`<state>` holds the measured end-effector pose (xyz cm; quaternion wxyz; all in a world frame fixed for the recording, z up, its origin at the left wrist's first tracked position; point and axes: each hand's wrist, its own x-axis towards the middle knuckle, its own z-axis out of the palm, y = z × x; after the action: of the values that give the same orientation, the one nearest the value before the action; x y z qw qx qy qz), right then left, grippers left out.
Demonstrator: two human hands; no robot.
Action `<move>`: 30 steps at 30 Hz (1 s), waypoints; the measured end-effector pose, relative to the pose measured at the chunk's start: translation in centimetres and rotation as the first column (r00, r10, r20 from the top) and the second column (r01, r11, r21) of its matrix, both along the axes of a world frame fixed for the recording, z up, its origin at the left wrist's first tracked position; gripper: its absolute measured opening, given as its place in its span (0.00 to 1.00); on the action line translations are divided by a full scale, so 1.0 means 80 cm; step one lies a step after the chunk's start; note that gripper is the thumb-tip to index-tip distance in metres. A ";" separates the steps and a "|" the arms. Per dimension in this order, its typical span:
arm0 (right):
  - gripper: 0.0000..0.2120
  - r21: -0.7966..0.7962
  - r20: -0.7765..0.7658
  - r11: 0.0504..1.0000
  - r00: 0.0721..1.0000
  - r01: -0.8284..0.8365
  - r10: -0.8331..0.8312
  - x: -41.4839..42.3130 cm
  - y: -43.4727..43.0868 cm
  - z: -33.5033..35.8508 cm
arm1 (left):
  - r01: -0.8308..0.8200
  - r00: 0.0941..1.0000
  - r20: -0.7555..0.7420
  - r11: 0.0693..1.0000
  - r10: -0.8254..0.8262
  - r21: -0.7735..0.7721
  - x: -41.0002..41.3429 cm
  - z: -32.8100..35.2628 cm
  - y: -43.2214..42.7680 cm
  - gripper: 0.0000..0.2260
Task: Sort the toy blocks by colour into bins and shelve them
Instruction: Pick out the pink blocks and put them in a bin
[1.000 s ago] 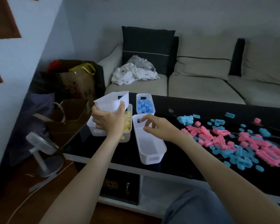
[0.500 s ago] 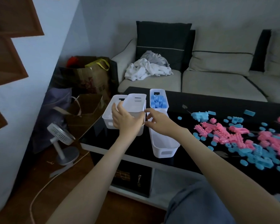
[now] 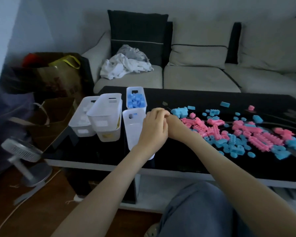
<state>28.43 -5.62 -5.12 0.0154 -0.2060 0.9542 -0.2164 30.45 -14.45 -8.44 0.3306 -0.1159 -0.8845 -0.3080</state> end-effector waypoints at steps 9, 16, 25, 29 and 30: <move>0.14 0.190 -0.068 0.788 0.809 0.585 -0.584 -0.083 0.162 -0.059 | 0.224 0.788 0.614 0.948 -0.041 -0.225 -0.053 -0.019 0.082 0.25; 0.08 0.216 -0.006 0.848 0.870 0.483 -0.494 -0.121 0.190 -0.073 | 0.079 0.698 0.682 0.923 0.219 -0.376 -0.125 -0.028 0.116 0.16; 0.02 -0.137 -0.102 0.884 0.881 0.447 -0.461 -0.119 0.188 -0.051 | -0.054 0.623 0.710 0.923 0.328 -0.380 -0.148 -0.023 0.125 0.24; 0.02 -0.208 -0.199 0.922 0.909 0.326 -0.366 -0.105 0.159 -0.043 | -0.073 0.632 0.701 0.925 0.332 -0.372 -0.138 -0.015 0.112 0.25; 0.03 -0.245 -0.211 0.925 0.915 0.292 -0.345 -0.100 0.150 -0.040 | -0.082 0.636 0.696 0.927 0.332 -0.366 -0.133 -0.012 0.107 0.25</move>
<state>20.42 6.41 -8.32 -0.1624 -0.0731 0.9413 -0.2868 19.81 -5.85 -9.44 -0.0499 0.0755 -0.9846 -0.1493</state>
